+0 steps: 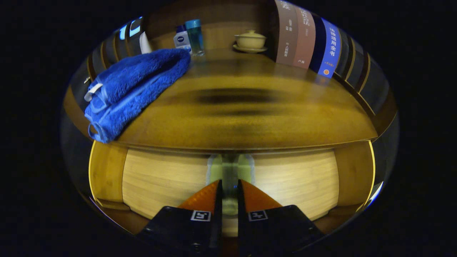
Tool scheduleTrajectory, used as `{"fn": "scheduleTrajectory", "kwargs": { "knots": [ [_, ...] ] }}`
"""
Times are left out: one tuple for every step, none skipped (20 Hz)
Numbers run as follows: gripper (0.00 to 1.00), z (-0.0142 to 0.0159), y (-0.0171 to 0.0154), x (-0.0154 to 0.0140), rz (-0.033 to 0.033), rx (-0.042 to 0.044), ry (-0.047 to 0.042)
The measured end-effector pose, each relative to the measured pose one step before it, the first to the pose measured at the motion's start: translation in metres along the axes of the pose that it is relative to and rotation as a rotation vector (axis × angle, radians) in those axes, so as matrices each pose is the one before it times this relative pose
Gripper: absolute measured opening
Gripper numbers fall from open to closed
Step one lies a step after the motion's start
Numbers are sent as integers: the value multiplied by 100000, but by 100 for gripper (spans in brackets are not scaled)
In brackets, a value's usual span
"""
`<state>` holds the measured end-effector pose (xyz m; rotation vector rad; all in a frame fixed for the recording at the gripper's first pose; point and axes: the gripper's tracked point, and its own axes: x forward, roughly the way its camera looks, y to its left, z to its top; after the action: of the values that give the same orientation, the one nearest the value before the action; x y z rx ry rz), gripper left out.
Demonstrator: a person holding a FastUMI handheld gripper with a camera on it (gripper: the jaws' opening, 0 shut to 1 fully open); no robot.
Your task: Pull open the drawer, take out the items inside it, and place them on the countertop above the cabinet.
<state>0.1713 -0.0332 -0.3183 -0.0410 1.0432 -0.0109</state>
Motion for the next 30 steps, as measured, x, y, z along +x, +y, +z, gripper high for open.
{"fn": "scheduleTrajectory", "kwargs": {
  "knots": [
    [22,28,-46,-300,142,-1705,-180],
    [22,-46,128,79,466,-409,-410],
    [23,-196,72,-111,568,913,759],
    [22,-156,103,-262,757,890,463],
    [22,-79,108,-177,869,853,594],
    [22,-71,313,-530,1931,879,314],
    [22,-128,282,-552,1635,64,548],
    [22,-86,295,-585,1796,143,517],
    [22,-27,524,-665,2507,428,460],
    [22,-18,647,-811,2900,924,413],
    [22,48,847,-899,3378,875,448],
    [23,-34,924,-981,3422,535,654],
    [22,-13,825,-900,3231,594,667],
    [22,-160,1000,-932,3185,482,989],
    [22,-26,916,-943,2728,493,762],
    [22,55,835,-923,2272,269,336],
    [22,273,735,-900,1862,-275,-226],
    [22,683,559,-1041,866,-548,-940],
    [22,799,324,-891,274,-606,-1775],
    [22,935,-30,-781,-543,-621,-2066],
    [22,1147,-208,-495,-1000,-176,-2177],
    [22,1009,-268,-402,-1085,-456,-1732],
    [22,1064,-474,-101,-1512,-182,-1346],
    [22,1083,-588,-62,-1961,261,-1243],
    [22,1016,-604,255,-1778,184,-635],
    [22,870,-533,528,-1866,526,-846],
    [22,1029,-770,493,-2494,189,-222],
    [22,1000,-729,544,-2034,13,-15],
    [22,863,-662,946,-1809,-43,281],
    [22,858,-791,950,-2282,-434,552]
  ]
}}
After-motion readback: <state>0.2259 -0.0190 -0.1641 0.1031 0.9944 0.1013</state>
